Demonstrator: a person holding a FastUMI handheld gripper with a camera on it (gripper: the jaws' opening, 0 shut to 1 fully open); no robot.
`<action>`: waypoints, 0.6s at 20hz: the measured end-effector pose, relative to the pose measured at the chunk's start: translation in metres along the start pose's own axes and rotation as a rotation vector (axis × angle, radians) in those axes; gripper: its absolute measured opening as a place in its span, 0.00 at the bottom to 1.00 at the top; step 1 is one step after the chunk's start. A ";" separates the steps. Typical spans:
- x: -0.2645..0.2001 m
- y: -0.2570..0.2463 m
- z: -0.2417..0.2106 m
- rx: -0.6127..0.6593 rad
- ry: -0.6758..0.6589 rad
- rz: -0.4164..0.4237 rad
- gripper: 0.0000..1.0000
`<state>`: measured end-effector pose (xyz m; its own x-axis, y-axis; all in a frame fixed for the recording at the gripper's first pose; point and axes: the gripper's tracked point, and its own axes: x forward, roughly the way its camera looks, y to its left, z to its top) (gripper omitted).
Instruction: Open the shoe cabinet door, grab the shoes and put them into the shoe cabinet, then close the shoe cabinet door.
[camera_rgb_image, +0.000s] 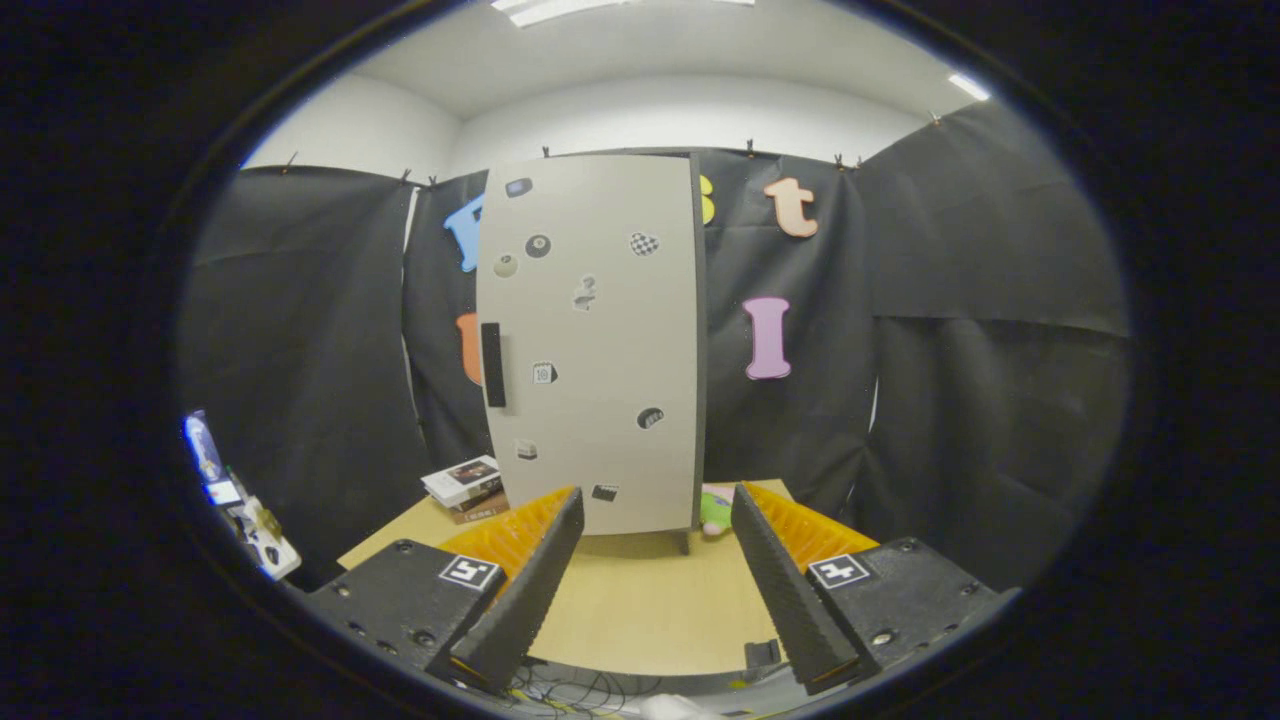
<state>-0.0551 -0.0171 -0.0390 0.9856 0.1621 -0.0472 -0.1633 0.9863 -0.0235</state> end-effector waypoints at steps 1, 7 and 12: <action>-0.004 -0.005 0.002 0.000 -0.005 -0.004 0.97; -0.031 -0.017 0.008 0.001 -0.021 -0.014 0.97; -0.042 -0.014 0.015 -0.004 -0.043 -0.050 0.97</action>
<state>-0.0936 -0.0374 -0.0216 0.9934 0.1143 -0.0034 -0.1143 0.9930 -0.0286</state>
